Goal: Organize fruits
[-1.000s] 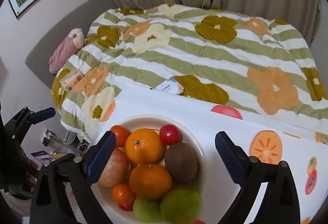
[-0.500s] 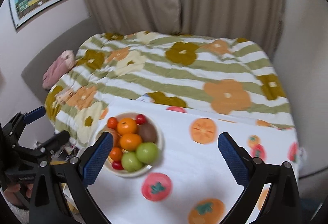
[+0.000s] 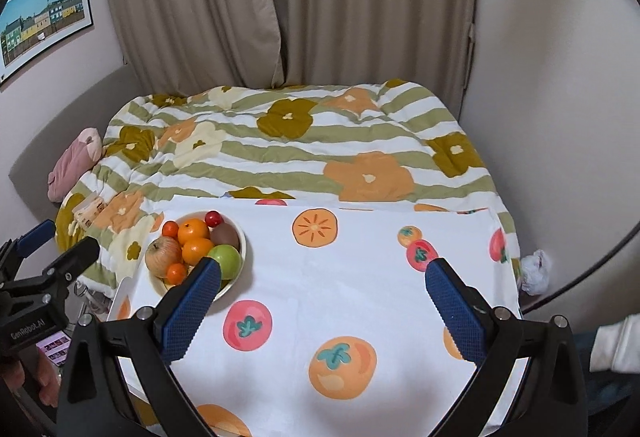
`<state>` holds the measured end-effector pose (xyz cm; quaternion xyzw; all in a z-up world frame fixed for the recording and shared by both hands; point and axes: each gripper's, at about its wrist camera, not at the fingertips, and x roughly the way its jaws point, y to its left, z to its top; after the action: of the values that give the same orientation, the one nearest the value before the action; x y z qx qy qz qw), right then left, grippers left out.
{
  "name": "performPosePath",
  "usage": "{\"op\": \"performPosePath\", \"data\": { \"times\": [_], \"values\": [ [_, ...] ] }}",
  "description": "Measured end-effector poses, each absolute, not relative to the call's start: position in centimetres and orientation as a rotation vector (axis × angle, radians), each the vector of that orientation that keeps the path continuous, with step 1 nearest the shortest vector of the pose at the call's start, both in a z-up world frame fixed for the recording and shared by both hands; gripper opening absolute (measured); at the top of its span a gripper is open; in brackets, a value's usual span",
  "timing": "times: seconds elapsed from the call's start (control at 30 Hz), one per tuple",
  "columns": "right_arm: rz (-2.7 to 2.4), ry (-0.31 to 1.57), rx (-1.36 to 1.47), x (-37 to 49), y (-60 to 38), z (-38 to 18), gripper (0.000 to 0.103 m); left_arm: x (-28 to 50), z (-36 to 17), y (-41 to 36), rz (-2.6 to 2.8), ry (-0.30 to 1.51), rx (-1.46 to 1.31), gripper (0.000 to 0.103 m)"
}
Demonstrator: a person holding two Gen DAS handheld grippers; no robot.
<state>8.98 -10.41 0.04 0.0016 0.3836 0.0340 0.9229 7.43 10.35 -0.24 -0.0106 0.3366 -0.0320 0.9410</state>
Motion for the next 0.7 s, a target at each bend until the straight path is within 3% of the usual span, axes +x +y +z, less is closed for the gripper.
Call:
{"op": "performPosePath", "data": {
  "times": [0.7],
  "values": [
    [-0.002,0.771,0.013,6.2,-12.1,-0.6,0.102,5.8,0.3,8.9,-0.063,0.647,0.027,0.103]
  ]
}}
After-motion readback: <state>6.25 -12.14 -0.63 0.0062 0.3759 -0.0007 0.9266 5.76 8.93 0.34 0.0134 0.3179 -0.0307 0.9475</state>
